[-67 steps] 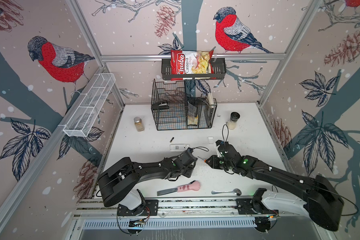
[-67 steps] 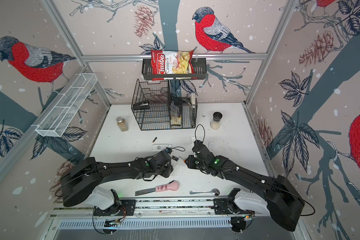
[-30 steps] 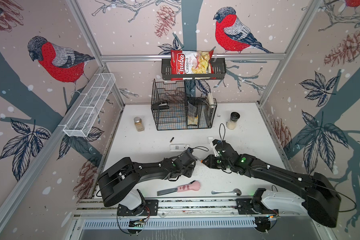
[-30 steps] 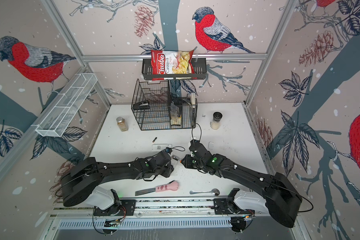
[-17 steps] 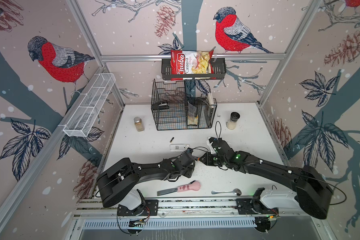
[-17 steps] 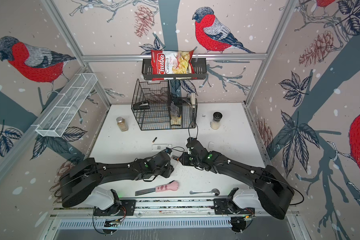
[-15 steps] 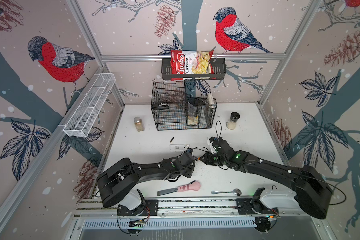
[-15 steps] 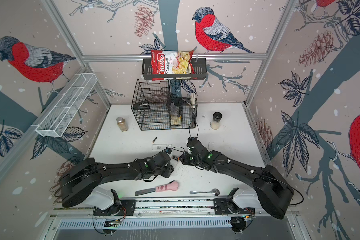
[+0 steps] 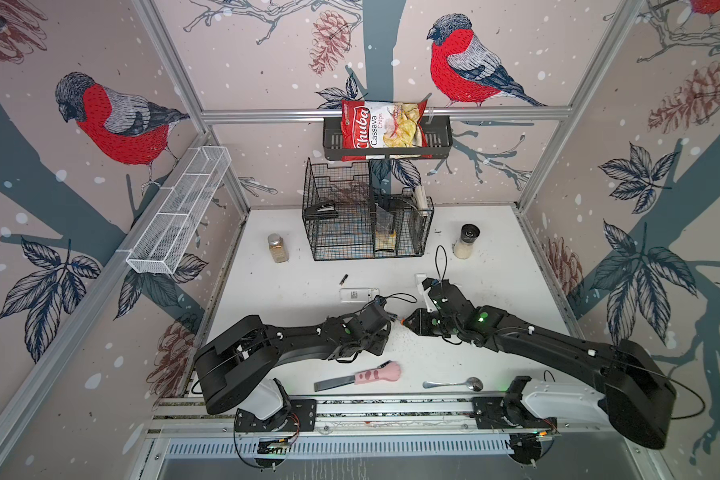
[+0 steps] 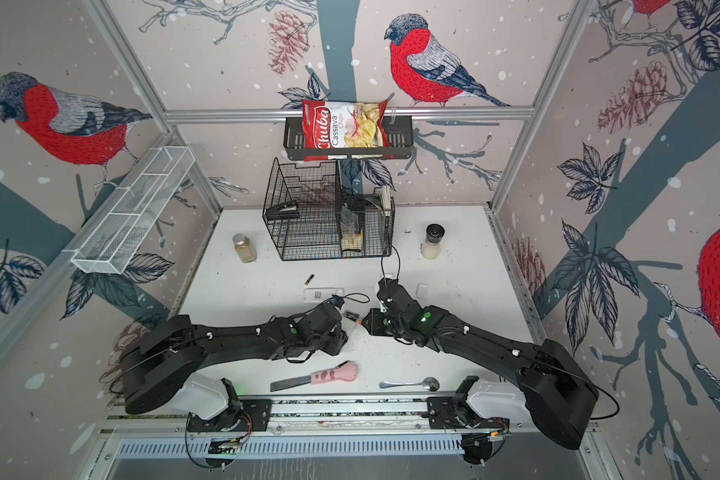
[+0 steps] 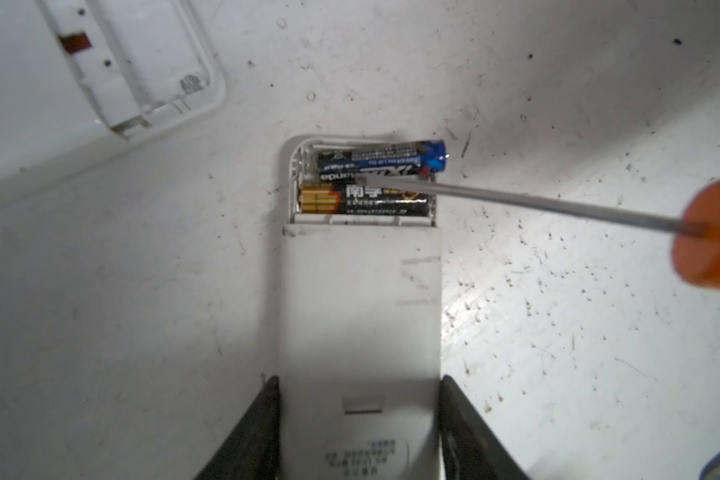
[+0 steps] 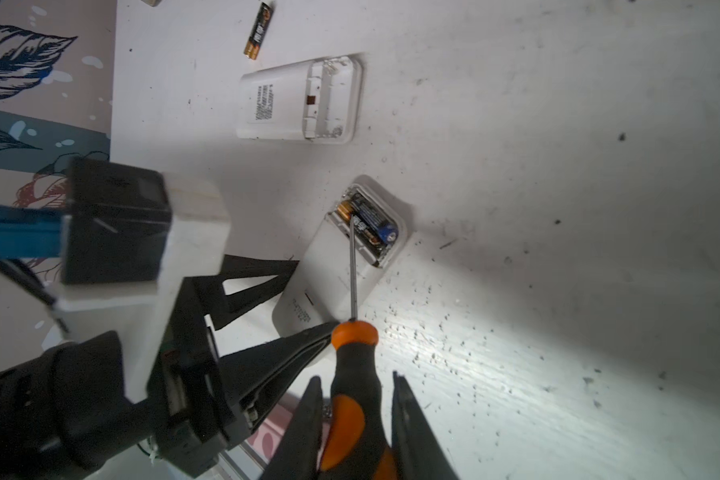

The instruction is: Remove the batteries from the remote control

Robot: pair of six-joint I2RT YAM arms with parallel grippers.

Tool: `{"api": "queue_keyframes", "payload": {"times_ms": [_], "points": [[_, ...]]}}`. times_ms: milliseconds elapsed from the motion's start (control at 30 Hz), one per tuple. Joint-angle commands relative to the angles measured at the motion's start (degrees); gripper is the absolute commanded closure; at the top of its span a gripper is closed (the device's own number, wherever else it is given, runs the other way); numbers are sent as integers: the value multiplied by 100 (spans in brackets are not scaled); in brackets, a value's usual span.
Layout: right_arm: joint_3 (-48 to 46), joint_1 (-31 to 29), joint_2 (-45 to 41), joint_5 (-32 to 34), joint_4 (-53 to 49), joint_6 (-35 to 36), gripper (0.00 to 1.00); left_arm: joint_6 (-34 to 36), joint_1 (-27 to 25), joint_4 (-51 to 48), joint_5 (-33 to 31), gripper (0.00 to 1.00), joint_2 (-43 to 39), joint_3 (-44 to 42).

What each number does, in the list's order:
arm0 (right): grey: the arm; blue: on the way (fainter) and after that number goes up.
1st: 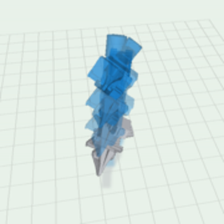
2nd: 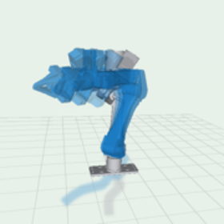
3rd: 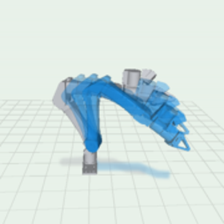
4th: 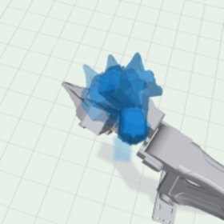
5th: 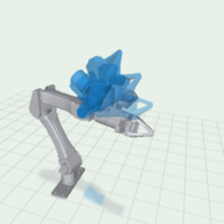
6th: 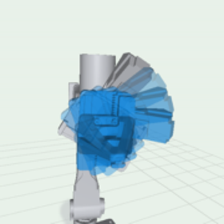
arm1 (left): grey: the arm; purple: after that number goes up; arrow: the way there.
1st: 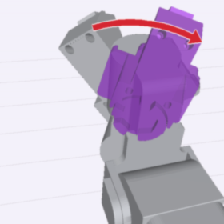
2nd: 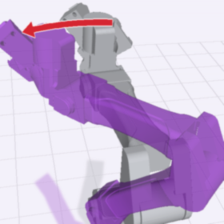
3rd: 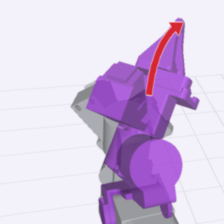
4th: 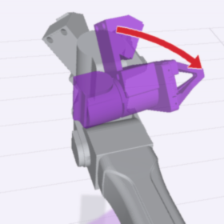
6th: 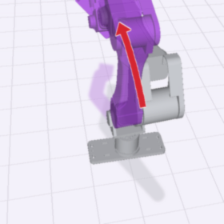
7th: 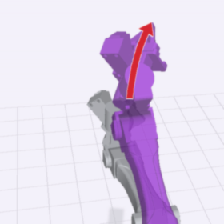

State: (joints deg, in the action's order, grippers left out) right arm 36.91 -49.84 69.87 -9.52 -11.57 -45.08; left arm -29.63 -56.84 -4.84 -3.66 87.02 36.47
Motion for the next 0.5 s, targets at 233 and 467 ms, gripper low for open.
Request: {"api": "queue_keyframes", "payload": {"times_ms": [233, 467], "points": [[-109, 10, -62, 199, -5, -70, 100, -158, -47, -969, 564, 48, 131, -74], [-200, 2, -68, 205, 31, -141, 100, -167, -47, -1000, 521, 48, 135, -75]]}}
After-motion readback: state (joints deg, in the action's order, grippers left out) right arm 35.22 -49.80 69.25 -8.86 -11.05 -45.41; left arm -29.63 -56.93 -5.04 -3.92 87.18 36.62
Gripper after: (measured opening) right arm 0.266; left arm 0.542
